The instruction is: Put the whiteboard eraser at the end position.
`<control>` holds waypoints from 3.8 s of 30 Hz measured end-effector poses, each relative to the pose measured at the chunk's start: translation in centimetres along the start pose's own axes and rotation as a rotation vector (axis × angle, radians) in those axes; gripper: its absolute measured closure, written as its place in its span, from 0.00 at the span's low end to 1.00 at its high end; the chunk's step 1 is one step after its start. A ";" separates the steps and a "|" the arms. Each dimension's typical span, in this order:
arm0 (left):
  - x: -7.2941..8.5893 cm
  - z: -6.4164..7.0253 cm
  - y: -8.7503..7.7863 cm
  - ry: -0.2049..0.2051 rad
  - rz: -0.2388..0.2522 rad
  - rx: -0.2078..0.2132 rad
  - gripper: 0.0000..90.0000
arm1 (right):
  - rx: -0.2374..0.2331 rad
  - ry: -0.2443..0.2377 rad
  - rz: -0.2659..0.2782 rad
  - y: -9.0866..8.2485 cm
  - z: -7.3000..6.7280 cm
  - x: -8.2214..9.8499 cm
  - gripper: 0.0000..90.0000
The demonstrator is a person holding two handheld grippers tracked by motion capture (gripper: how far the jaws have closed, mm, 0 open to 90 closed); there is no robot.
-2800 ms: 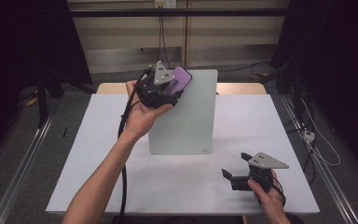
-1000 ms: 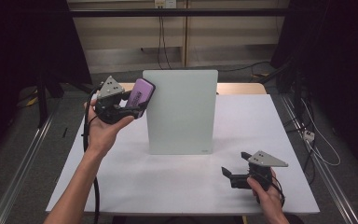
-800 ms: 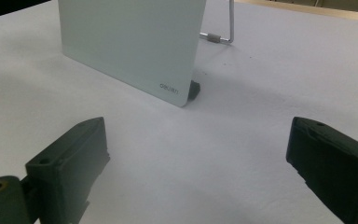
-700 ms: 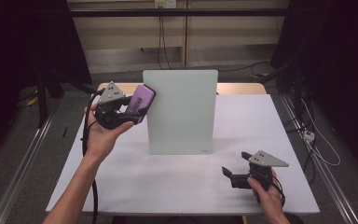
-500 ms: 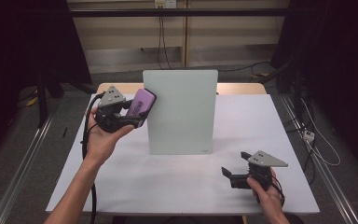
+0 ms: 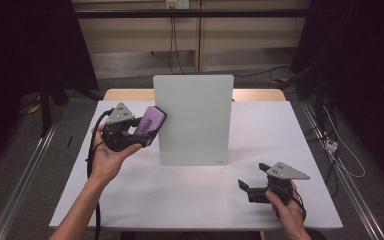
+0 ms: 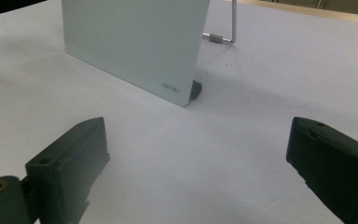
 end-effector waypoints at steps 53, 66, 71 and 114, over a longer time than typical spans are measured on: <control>5.1 11.8 9.8 0.264 -0.505 0.468 0.45 | -0.016 -0.011 -0.005 0.3 -0.2 -0.1 0.06; 6.3 12.9 11.6 0.267 -0.548 0.469 0.44 | -0.012 -0.010 -0.005 0.1 -0.1 0.0 0.06; 6.5 12.9 11.7 0.275 -0.547 0.467 0.43 | -0.012 -0.010 -0.005 0.1 -0.1 0.0 0.06; 8.6 5.4 2.5 -0.061 -0.103 0.090 0.07 | -0.009 -0.012 -0.009 0.3 -0.3 0.0 0.06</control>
Point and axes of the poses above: each handheld gripper's, and its own axes: y roughly forward along the jaws, x roughly out of its underside, z roughly to its right, the point moved 2 cm from there along y, roughly forward along the jaws
